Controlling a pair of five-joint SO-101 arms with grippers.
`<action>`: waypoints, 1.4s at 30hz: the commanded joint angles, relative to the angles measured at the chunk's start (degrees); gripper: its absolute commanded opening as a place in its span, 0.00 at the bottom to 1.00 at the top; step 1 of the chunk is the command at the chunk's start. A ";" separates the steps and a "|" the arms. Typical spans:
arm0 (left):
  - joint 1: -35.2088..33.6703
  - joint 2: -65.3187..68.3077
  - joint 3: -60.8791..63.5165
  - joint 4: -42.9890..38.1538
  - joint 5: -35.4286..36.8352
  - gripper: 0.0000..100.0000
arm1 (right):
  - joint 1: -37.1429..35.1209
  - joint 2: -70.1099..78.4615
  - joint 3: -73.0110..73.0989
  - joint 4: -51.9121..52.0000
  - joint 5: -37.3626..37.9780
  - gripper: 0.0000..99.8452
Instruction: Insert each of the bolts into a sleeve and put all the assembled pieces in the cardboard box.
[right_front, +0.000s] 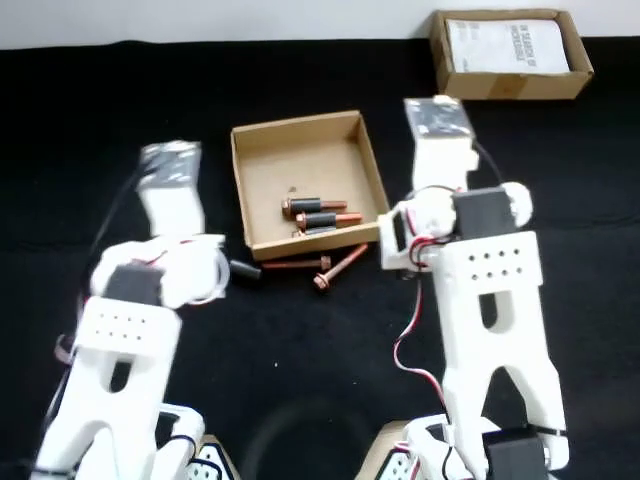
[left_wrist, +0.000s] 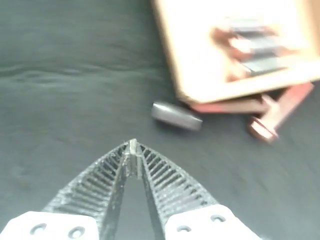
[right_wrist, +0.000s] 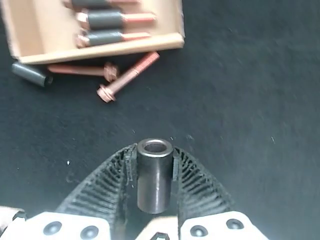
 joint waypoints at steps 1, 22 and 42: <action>12.00 5.93 -12.18 11.34 0.35 0.01 | 5.23 -2.33 -2.42 1.89 -0.35 0.01; 32.84 70.64 -57.98 16.44 0.53 0.01 | 39.08 -2.86 18.15 -14.99 6.24 0.01; 9.27 97.10 -97.19 27.87 7.30 0.01 | 29.41 -2.24 18.51 -18.86 6.86 0.01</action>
